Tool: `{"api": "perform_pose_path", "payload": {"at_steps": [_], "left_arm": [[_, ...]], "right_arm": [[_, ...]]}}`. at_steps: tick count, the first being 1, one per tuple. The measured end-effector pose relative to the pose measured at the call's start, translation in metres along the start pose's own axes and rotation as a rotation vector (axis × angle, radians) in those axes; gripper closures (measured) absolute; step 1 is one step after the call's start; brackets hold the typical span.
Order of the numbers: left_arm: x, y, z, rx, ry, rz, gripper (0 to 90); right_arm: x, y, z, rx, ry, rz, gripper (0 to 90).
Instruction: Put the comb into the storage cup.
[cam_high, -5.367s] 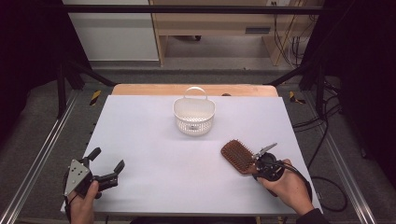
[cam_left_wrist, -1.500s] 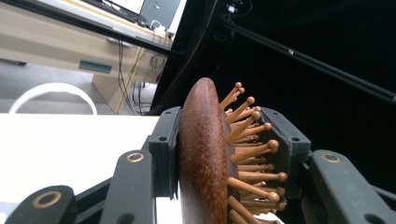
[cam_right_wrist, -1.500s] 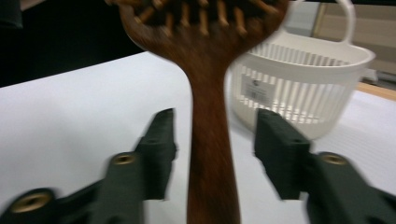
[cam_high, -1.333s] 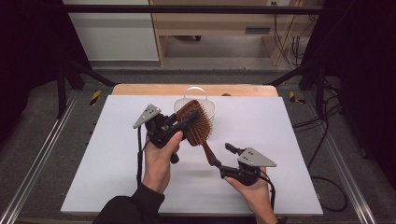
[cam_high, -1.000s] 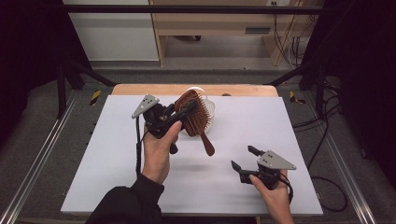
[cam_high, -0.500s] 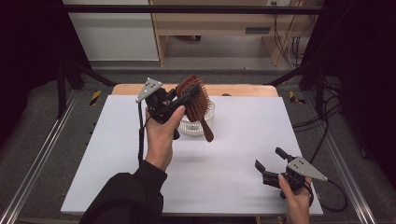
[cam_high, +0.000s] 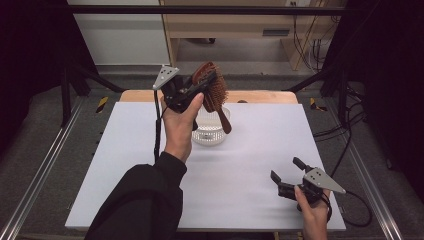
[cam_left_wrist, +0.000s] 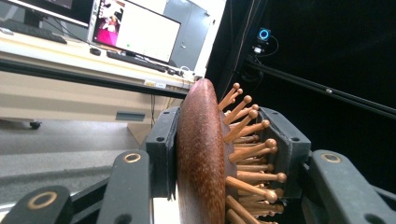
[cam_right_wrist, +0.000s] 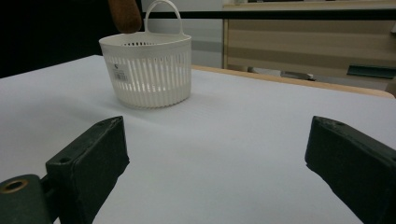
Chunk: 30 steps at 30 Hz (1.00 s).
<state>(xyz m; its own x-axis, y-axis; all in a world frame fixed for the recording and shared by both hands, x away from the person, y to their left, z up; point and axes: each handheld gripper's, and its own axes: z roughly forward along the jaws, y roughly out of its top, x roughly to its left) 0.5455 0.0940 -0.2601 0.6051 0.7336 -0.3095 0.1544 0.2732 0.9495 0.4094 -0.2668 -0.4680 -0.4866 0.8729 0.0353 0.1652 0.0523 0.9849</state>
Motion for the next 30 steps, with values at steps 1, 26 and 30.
{"api": "perform_pose_path", "payload": {"at_steps": [1,26,30], "left_arm": [[0.001,0.001,0.002,-0.003,0.003,-0.001,51.4],[0.03,-0.013,0.04,-0.036,0.087,0.044,51.2],[0.034,-0.018,0.044,-0.033,0.096,0.062,51.1]], "right_arm": [[0.0,0.0,0.0,0.003,0.002,0.004,5.8],[-0.002,-0.002,0.001,0.01,0.016,-0.002,6.6],[-0.001,-0.002,0.003,0.014,0.023,-0.015,6.6]]}}
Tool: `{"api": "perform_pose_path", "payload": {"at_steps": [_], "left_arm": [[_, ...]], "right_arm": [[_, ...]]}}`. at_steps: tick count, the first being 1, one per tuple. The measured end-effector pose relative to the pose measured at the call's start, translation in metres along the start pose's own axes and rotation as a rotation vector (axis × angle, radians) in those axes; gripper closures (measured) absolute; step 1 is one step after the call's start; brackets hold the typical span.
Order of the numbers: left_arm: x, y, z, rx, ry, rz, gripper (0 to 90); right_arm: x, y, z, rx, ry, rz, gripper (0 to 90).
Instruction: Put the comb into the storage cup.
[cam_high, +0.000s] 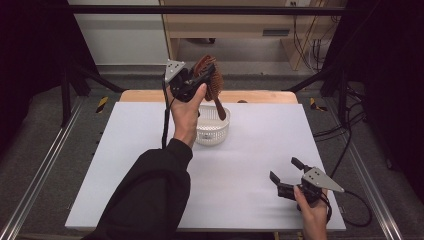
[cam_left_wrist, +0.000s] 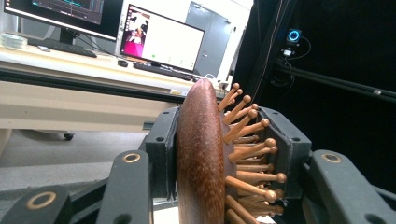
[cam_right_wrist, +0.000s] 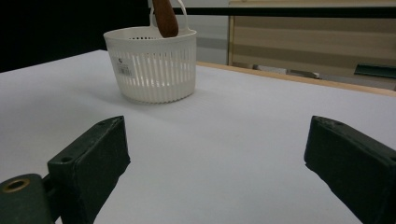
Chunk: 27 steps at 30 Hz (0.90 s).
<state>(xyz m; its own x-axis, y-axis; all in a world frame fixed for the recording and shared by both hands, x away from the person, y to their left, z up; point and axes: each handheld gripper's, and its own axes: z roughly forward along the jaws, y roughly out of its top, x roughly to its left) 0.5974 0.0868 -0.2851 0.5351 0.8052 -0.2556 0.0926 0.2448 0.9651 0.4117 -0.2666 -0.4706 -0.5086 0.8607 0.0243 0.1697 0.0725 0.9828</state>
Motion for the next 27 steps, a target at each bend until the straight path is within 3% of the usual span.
{"api": "perform_pose_path", "payload": {"at_steps": [27], "left_arm": [[0.012,-0.019,0.008,0.036,0.028,0.01,50.9]], "right_arm": [[0.003,-0.001,0.003,0.005,0.011,-0.001,5.4]]}}
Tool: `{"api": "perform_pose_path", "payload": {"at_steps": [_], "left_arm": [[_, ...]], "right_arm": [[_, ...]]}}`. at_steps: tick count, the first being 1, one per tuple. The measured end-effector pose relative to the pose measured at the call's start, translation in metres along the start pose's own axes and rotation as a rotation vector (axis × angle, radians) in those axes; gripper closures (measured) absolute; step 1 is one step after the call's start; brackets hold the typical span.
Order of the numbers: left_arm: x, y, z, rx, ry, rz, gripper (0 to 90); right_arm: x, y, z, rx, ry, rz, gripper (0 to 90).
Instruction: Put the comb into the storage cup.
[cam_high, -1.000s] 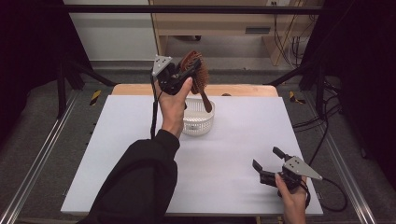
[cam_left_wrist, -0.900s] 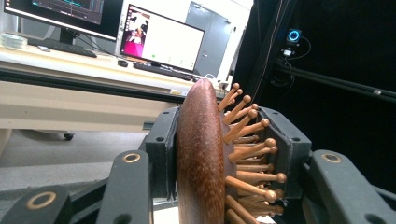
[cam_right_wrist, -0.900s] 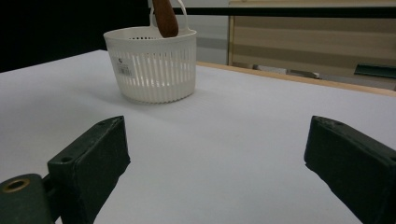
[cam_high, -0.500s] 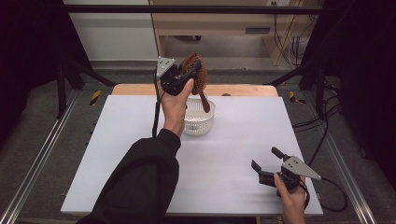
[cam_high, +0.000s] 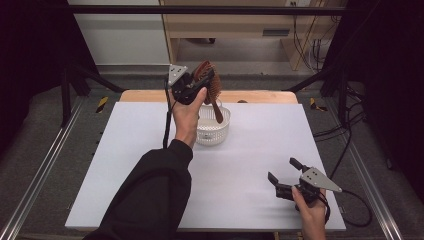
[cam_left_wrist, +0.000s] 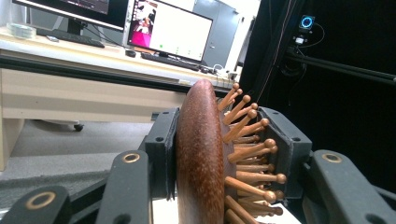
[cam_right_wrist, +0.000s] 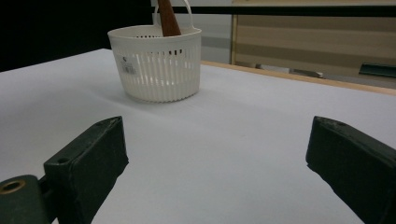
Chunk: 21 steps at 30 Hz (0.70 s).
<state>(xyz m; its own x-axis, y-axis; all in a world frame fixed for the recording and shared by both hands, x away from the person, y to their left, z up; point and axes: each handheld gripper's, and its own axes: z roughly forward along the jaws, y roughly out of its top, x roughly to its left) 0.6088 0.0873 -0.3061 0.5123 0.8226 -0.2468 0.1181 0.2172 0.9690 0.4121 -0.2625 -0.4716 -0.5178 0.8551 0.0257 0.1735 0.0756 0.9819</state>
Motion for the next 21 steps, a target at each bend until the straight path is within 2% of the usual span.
{"api": "perform_pose_path", "payload": {"at_steps": [11,21], "left_arm": [[0.0,-0.006,-0.001,0.009,0.013,0.016,50.8],[0.003,-0.013,-0.001,0.014,0.004,0.007,50.8]], "right_arm": [[0.001,-0.001,0.0,-0.003,0.002,0.003,5.1],[0.002,-0.001,0.002,0.002,0.004,-0.004,4.8]]}}
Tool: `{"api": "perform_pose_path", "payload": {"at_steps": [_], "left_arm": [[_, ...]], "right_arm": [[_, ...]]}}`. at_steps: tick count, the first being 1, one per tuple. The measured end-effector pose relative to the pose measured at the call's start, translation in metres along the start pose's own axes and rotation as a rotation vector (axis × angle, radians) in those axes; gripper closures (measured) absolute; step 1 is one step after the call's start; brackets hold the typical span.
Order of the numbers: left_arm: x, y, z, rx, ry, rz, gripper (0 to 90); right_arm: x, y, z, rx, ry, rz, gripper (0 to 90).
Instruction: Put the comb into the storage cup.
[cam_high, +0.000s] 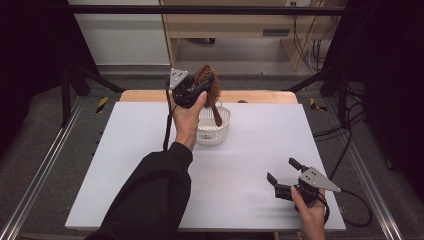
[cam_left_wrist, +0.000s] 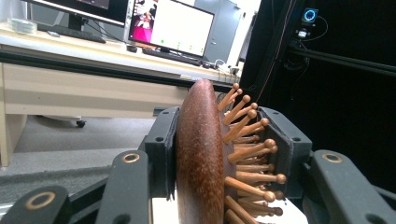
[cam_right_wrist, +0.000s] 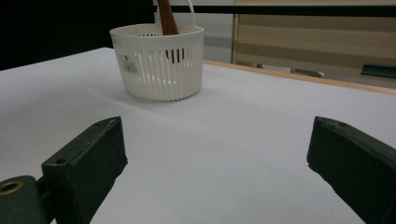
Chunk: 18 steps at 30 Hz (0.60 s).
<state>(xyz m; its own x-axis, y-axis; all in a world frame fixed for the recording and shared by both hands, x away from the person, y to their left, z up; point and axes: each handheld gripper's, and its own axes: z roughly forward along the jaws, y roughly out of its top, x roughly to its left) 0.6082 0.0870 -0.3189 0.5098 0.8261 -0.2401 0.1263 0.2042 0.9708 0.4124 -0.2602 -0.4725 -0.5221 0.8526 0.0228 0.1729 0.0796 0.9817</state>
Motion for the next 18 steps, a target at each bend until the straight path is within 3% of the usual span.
{"api": "perform_pose_path", "payload": {"at_steps": [18], "left_arm": [[0.0075,-0.0092,-0.0004,0.007,0.005,-0.017,50.6]], "right_arm": [[-0.0004,-0.0008,-0.0001,-0.001,0.001,0.005,4.6]]}}
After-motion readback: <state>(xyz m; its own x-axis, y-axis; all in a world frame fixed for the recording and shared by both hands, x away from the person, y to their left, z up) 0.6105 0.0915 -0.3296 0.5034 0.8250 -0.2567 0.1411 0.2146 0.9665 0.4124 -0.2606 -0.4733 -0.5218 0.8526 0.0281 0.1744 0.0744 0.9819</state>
